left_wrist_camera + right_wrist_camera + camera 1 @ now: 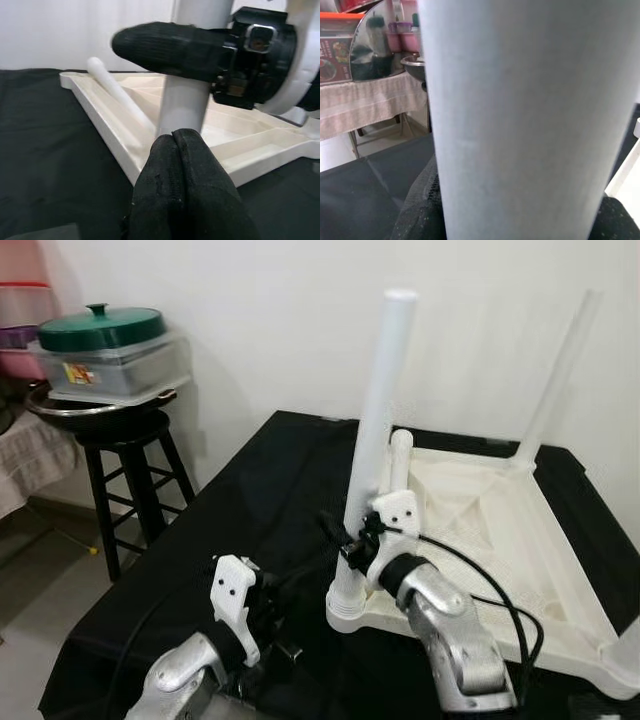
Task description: Building children table
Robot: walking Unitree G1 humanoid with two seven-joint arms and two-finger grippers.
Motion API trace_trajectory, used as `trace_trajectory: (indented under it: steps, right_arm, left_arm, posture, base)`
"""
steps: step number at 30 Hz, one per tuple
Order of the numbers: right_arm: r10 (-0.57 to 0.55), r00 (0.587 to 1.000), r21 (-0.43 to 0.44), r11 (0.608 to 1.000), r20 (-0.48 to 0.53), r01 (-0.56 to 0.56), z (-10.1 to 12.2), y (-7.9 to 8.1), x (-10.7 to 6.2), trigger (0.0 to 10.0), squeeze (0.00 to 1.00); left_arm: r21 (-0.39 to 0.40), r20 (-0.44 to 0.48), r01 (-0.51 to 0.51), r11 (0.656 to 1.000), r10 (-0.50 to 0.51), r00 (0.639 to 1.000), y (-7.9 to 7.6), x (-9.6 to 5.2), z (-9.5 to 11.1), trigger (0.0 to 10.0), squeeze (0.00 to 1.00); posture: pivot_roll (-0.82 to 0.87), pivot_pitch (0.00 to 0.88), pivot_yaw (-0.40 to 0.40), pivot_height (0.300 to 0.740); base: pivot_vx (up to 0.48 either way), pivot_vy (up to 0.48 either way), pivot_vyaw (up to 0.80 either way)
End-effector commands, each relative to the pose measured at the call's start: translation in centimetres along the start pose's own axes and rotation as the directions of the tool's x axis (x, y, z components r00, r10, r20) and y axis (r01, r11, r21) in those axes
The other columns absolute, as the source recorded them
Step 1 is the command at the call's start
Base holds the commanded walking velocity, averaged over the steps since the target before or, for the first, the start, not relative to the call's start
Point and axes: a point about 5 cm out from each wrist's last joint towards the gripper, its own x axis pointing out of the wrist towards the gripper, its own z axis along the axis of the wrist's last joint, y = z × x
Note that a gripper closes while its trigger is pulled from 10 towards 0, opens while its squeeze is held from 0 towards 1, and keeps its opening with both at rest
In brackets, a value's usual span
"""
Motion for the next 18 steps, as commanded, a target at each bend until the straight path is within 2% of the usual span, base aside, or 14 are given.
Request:
trace_trajectory:
  steps: [1,3,4,5,6,7,9,11,13,14,15,16,17,18]
  right_arm:
    - [-0.101,0.985,0.019,0.994,-0.142,0.105,-3.0,-1.5,-0.6,4.2,0.0]
    - [-0.101,0.985,0.019,0.994,-0.142,0.105,-3.0,-1.5,-0.6,4.2,0.0]
    - [-0.101,0.982,0.029,0.994,-0.157,0.107,-3.1,-1.5,-0.6,10.0,0.0]
    - [-0.096,0.983,0.044,0.994,-0.154,0.104,-2.8,-1.3,-0.8,10.0,0.4]
    - [-0.093,0.985,0.055,0.993,-0.148,0.102,-2.5,-1.2,-0.9,10.0,0.4]
    - [-0.06,0.988,0.064,0.996,-0.139,0.069,-2.0,-1.3,-0.9,10.0,1.0]
    - [-0.035,0.99,0.067,0.997,-0.134,0.044,-1.7,-1.3,-0.8,10.0,1.0]
    - [0.255,0.966,0.043,0.966,-0.048,-0.253,1.0,-2.5,-0.2,10.0,1.0]
    - [0.315,0.948,0.029,0.949,-0.036,-0.314,1.5,-2.8,-0.3,10.0,1.0]
    - [0.426,0.905,-0.016,0.905,-0.022,-0.426,2.1,-3.1,-0.7,10.0,1.0]
    - [0.518,0.854,-0.037,0.853,-0.048,-0.52,2.3,-3.8,-1.0,10.0,0.6]
    - [0.57,0.819,-0.045,0.818,-0.069,-0.573,2.5,-4.3,-1.3,10.0,0.6]
    - [0.612,0.784,-0.065,0.782,-0.106,-0.619,2.6,-5.0,-1.4,10.0,0.0]
    - [0.612,0.784,-0.065,0.782,-0.106,-0.619,2.6,-5.0,-1.4,10.0,0.0]
  left_arm:
    - [-0.031,-0.019,0.001,1.0,-0.002,1.0,0.2,-0.1,-0.3,10.0,0.0]
    - [-0.031,-0.019,0.001,1.0,-0.002,1.0,0.2,-0.1,-0.3,10.0,0.0]
    - [-0.036,-0.02,0.003,0.999,-0.004,1.0,0.2,0.0,-0.4,10.0,0.0]
    - [-0.044,-0.02,0.007,0.999,-0.008,1.0,0.2,0.0,-0.4,10.0,0.0]
    - [-0.05,-0.021,0.01,0.999,-0.011,1.0,0.2,0.1,-0.5,10.0,0.0]
    - [-0.055,-0.023,0.013,0.998,-0.014,1.0,0.3,0.1,-0.5,10.0,0.0]
    - [-0.058,-0.024,0.014,0.998,-0.016,1.0,0.3,0.2,-0.5,10.0,0.0]
    - [-0.067,-0.031,0.027,0.997,-0.03,0.999,0.3,0.4,-0.7,10.0,0.0]
    - [-0.07,-0.033,0.031,0.997,-0.034,0.999,0.3,0.4,-0.7,10.0,0.0]
    - [-0.075,-0.035,0.036,0.997,-0.039,0.999,0.3,0.5,-0.7,10.0,0.0]
    - [-0.079,-0.037,0.04,0.996,-0.043,0.998,0.4,0.6,-0.8,10.0,0.0]
    - [-0.081,-0.038,0.042,0.996,-0.046,0.998,0.4,0.6,-0.9,10.0,0.0]
    - [-0.083,-0.041,0.045,0.996,-0.048,0.998,0.4,0.6,-0.9,10.0,0.0]
    - [-0.083,-0.041,0.045,0.996,-0.048,0.998,0.4,0.6,-0.9,10.0,0.0]
  posture:
    - [-0.02,0.0,-0.013,0.74]
    - [-0.02,0.0,-0.013,0.74]
    - [-0.02,0.0,-0.015,0.74]
    - [-0.02,0.0,-0.015,0.74]
    - [-0.02,0.0,-0.018,0.74]
    - [-0.02,0.0,-0.018,0.74]
    - [-0.02,0.0,-0.018,0.74]
    - [-0.01,0.0,-0.018,0.74]
    - [-0.01,0.0,-0.018,0.74]
    - [0.0,0.0,-0.018,0.74]
    - [0.0,0.0,-0.016,0.74]
    - [0.0,0.0,-0.016,0.74]
    - [0.01,0.0,-0.018,0.74]
    - [0.01,0.0,-0.018,0.74]
  base:
    - [0.0,0.0,0.0]
    - [0.0,0.0,0.0]
    - [0.0,0.0,0.0]
    - [0.0,0.0,0.0]
    - [0.0,0.0,0.0]
    - [0.0,0.0,0.0]
    - [0.0,0.0,0.0]
    - [0.0,0.0,0.0]
    - [0.0,0.0,0.0]
    - [0.0,0.0,0.0]
    - [0.0,0.0,0.0]
    - [0.0,0.0,0.0]
    - [0.0,0.0,0.0]
    - [0.0,0.0,0.0]
